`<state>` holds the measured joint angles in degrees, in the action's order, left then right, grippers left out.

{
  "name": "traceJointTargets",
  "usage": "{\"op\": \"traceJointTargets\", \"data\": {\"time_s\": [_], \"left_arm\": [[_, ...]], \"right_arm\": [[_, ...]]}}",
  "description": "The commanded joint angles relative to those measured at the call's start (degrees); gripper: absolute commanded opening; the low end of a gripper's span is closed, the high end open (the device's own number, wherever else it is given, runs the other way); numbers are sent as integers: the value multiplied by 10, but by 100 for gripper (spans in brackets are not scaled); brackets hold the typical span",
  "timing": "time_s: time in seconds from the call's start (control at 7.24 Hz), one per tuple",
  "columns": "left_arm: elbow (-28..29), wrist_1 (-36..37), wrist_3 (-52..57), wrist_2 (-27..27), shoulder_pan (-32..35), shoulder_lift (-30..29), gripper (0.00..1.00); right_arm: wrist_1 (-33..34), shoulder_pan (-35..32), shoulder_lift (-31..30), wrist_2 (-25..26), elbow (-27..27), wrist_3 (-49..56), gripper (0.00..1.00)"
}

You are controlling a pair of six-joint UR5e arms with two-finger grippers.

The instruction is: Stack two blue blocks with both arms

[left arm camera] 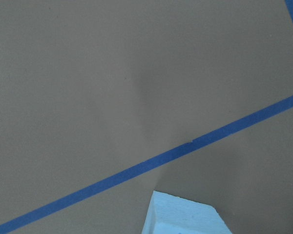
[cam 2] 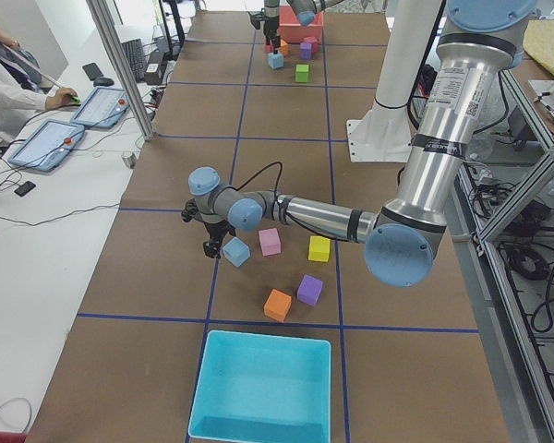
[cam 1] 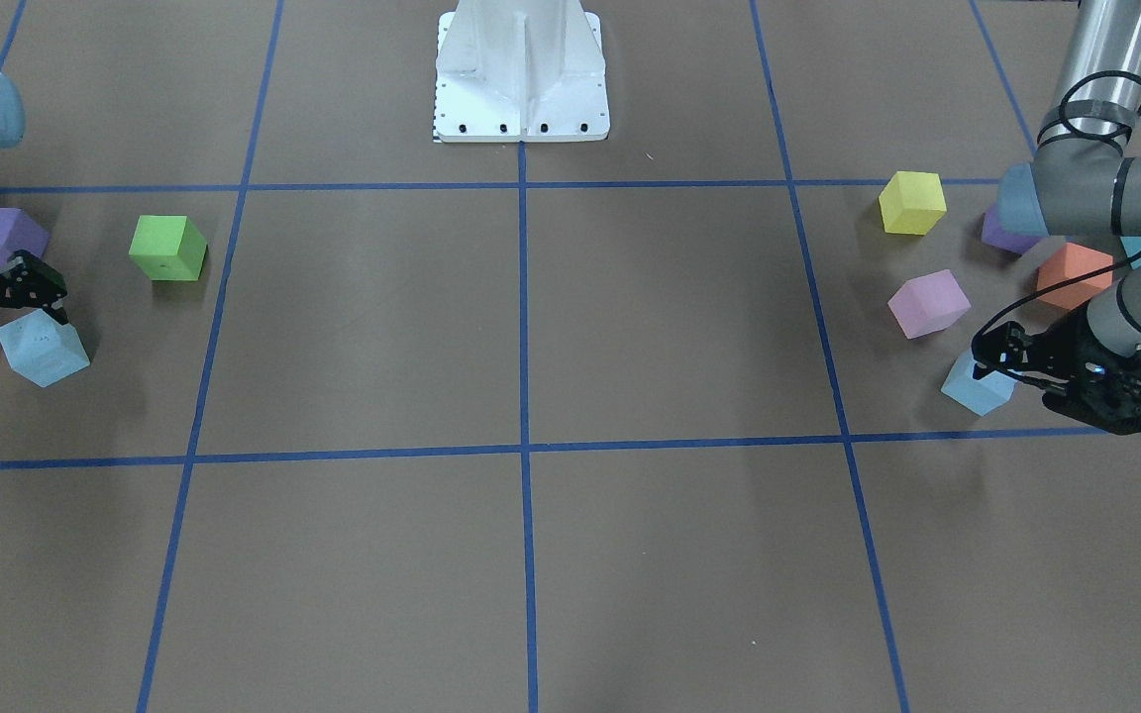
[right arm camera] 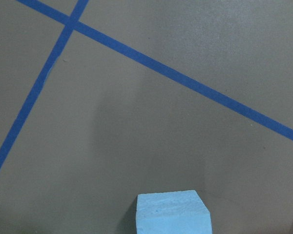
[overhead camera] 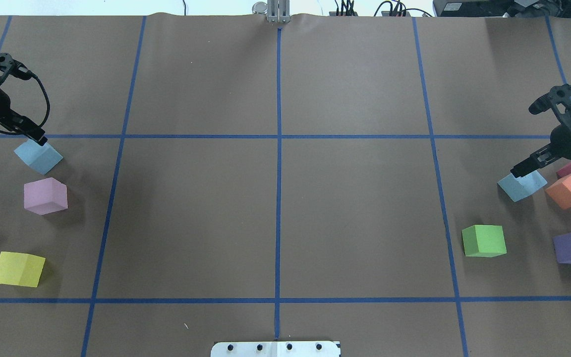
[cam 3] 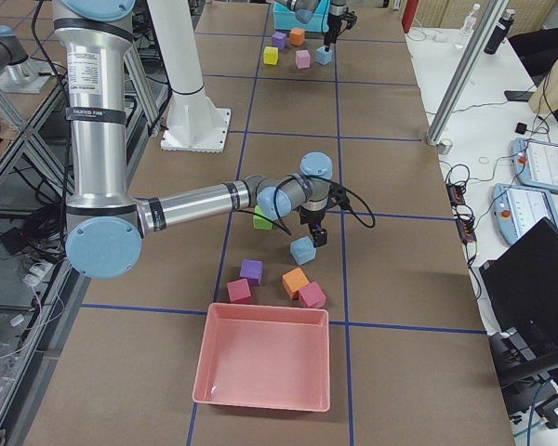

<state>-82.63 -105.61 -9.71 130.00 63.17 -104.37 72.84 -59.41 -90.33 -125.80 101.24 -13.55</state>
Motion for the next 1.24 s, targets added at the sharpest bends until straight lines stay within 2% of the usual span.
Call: {"op": "traceJointTargets", "data": {"time_s": [0.0,1.11], "left_arm": [[-4,0,-1,0,-2,7,98],[-17,-23,-34,0,-20,22,98]], "right_arm": [[-1,1,1,-3,2,12,99],[2,3,0,-3,-33,40,99]]}}
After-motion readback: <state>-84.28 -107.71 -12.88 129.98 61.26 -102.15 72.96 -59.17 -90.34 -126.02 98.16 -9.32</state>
